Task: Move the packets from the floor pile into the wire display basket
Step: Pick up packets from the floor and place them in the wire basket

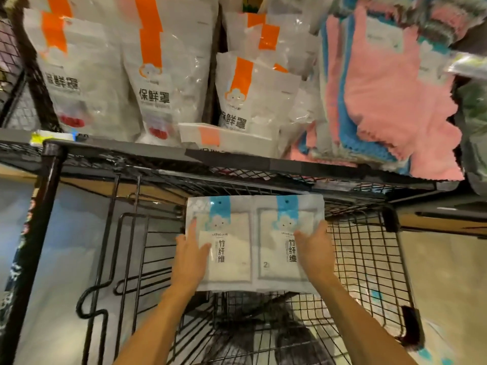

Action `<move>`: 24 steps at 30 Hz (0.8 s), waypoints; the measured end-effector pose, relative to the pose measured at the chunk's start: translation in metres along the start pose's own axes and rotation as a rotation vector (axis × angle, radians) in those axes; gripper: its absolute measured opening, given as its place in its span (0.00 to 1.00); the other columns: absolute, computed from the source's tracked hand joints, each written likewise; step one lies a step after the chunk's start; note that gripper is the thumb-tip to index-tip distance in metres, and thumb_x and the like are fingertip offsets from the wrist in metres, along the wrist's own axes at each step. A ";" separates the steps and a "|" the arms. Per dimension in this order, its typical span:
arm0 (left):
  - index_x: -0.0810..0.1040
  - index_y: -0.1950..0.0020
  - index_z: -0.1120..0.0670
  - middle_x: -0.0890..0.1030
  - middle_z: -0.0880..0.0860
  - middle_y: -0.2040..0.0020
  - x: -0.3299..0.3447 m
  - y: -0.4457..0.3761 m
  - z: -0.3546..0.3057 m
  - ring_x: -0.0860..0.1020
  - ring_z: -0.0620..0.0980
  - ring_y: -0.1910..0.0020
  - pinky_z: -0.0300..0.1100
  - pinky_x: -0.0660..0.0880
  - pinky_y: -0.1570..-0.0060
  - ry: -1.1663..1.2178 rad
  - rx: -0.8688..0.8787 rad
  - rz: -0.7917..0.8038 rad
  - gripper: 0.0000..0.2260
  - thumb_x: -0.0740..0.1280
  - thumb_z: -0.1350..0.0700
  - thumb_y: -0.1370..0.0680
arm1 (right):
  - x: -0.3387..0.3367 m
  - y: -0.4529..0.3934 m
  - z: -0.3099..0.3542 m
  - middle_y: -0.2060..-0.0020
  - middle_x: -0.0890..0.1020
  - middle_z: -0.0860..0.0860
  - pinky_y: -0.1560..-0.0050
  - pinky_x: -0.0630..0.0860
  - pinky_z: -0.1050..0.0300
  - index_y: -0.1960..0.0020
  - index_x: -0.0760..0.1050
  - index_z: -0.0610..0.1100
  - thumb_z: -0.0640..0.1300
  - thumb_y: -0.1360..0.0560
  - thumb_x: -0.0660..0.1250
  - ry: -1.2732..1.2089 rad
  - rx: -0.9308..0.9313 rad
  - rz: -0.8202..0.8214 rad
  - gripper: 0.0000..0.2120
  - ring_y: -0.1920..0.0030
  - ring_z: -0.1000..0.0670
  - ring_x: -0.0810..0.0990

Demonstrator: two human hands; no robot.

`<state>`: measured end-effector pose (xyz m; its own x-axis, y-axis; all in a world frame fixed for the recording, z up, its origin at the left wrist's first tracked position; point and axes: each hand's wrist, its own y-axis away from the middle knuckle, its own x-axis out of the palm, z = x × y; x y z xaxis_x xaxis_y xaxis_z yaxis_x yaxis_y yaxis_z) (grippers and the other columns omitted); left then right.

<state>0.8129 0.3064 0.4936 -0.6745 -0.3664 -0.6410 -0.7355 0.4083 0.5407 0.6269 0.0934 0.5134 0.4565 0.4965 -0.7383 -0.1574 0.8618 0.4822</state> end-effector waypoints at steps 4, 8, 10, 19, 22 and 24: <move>0.59 0.21 0.47 0.67 0.58 0.37 0.008 -0.001 -0.001 0.69 0.55 0.42 0.49 0.76 0.44 -0.491 0.092 -0.025 0.23 0.59 0.47 0.15 | 0.007 -0.003 -0.007 0.41 0.79 0.40 0.44 0.79 0.39 0.29 0.61 0.40 0.58 0.23 0.71 0.275 -0.101 -0.069 0.34 0.43 0.40 0.80; 0.64 0.22 0.52 0.66 0.58 0.28 0.005 0.000 -0.013 0.68 0.56 0.34 0.49 0.74 0.38 -0.666 0.161 -0.075 0.23 0.57 0.47 0.16 | -0.003 -0.008 -0.006 0.31 0.73 0.40 0.31 0.72 0.39 0.23 0.60 0.41 0.62 0.22 0.69 0.497 -0.223 -0.132 0.38 0.31 0.38 0.73; 0.63 0.21 0.53 0.68 0.58 0.29 -0.001 0.004 -0.021 0.70 0.56 0.34 0.52 0.75 0.38 -0.688 0.183 -0.105 0.25 0.56 0.46 0.16 | -0.010 -0.007 -0.006 0.29 0.72 0.41 0.30 0.71 0.37 0.24 0.62 0.43 0.62 0.22 0.67 0.564 -0.320 -0.141 0.35 0.30 0.38 0.73; 0.63 0.20 0.53 0.68 0.59 0.24 -0.032 0.066 -0.072 0.65 0.59 0.25 0.56 0.64 0.27 -0.680 0.201 -0.271 0.26 0.54 0.42 0.15 | -0.075 0.011 0.000 0.22 0.68 0.43 0.20 0.58 0.39 0.26 0.69 0.46 0.62 0.21 0.62 0.628 -0.591 -0.081 0.30 0.21 0.41 0.63; 0.59 0.18 0.52 0.61 0.58 0.19 -0.040 0.096 -0.093 0.59 0.58 0.20 0.56 0.57 0.23 -0.696 0.189 -0.303 0.28 0.49 0.41 0.15 | -0.103 0.020 0.011 0.23 0.69 0.43 0.20 0.56 0.39 0.25 0.69 0.45 0.62 0.20 0.61 0.611 -0.670 -0.090 0.30 0.21 0.42 0.62; 0.59 0.18 0.52 0.61 0.58 0.19 -0.046 0.118 -0.107 0.59 0.57 0.20 0.55 0.56 0.23 -0.715 0.195 -0.342 0.28 0.49 0.41 0.15 | -0.121 0.027 0.017 0.21 0.67 0.45 0.19 0.53 0.39 0.22 0.68 0.45 0.63 0.20 0.60 0.597 -0.698 -0.078 0.32 0.20 0.42 0.60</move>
<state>0.7503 0.2814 0.6450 -0.1622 0.0982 -0.9819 -0.8247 0.5329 0.1895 0.5825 0.0545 0.6238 -0.0087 0.2384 -0.9711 -0.7265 0.6658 0.1699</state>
